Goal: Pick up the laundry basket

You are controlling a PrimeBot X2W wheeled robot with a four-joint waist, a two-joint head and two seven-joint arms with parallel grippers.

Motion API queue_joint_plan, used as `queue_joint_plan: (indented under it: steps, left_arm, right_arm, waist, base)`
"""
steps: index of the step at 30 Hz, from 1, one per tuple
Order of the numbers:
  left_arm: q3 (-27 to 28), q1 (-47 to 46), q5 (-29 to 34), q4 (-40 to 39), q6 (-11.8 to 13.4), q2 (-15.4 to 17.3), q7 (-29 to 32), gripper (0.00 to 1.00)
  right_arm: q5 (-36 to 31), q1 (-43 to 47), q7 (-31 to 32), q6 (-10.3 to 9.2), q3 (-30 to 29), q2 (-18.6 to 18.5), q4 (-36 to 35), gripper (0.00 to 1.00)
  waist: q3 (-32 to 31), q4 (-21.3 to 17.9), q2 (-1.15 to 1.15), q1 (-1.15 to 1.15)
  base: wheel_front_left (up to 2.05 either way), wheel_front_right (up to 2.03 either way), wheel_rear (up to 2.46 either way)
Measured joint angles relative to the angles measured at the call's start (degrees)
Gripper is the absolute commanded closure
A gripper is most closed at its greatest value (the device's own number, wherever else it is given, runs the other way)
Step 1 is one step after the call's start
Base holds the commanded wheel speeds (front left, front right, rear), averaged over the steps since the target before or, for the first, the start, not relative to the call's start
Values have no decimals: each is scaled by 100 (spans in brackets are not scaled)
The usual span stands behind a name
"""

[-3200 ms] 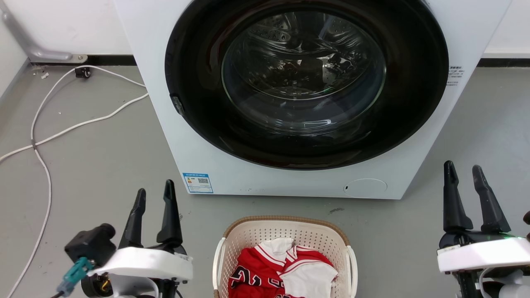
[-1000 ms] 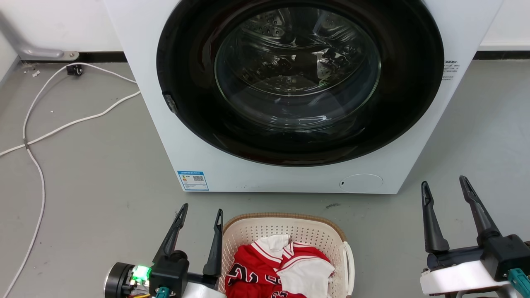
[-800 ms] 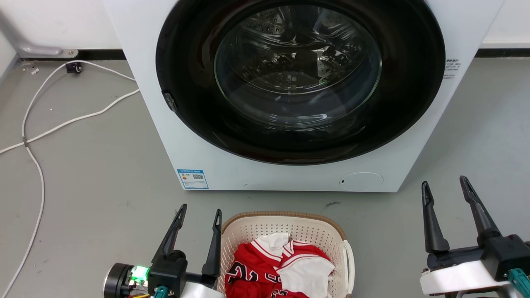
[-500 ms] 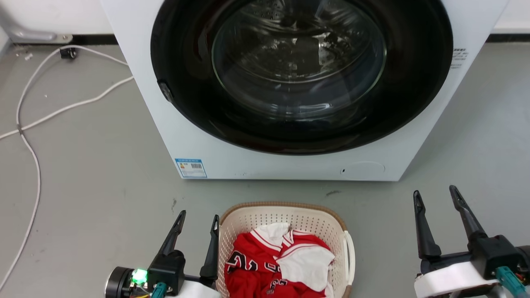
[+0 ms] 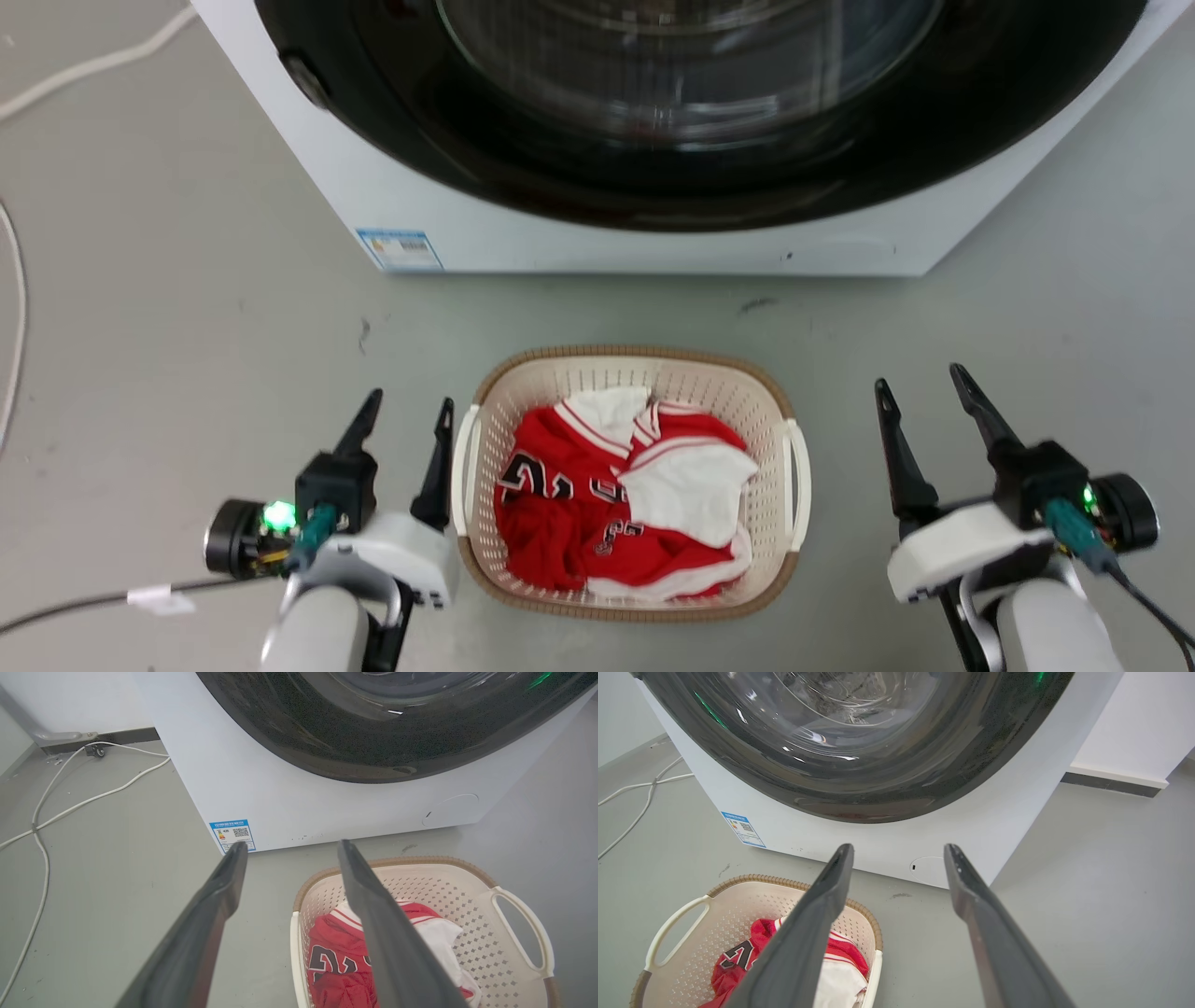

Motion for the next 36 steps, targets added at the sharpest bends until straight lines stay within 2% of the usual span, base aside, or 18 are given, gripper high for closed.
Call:
queue_joint_plan:
  steps: [5, 9, 12, 15, 19, 25, 36]
  left_arm:
    - [-30, -739, -34, 861, -227, 189, 1, 0]
    - [-286, -1518, -60, 1851, -376, 360, 1, 0]
    - [-403, -1817, -133, 2220, -396, 410, 1, 0]
    - [-735, -2246, -254, 2749, -422, 430, 1, 0]
    - [-1462, -2661, -705, 3304, -427, 419, 165, 0]
    - [-2458, -3142, -1485, 3629, -427, 657, 488, 0]
    - [-3655, -3834, -2604, 3639, -427, 1062, 798, 0]
  right_arm:
    - [289, -554, 114, 0, 29, -2, 702, 0]
    - [185, -1108, 252, 0, 43, 0, 1287, 0]
    - [147, -1290, 325, 0, 9, 2, 1544, 0]
    - [250, -1536, 521, 0, -4, -5, 1958, 0]
    - [202, -1886, 719, 0, -7, 0, 2363, 0]
    - [308, -2379, 1047, 0, 178, -1, 2919, 0]
    - [421, -3037, 1572, 0, 357, -3, 3827, 0]
  waist:
    - [575, 0, 0, 1]
    - [1102, 7, 0, 1]
    - [1290, 13, 0, 1]
    - [1551, 38, 0, 1]
    - [1842, 73, 0, 1]
    - [2211, 55, 0, 0]
    - [2617, 14, 0, 0]
  base:
    - [0, 0, 0]
    - [0, 0, 0]
    - [0, 0, 0]
    - [0, 0, 0]
    - [0, 0, 0]
    - [0, 0, 0]
    - [0, 0, 0]
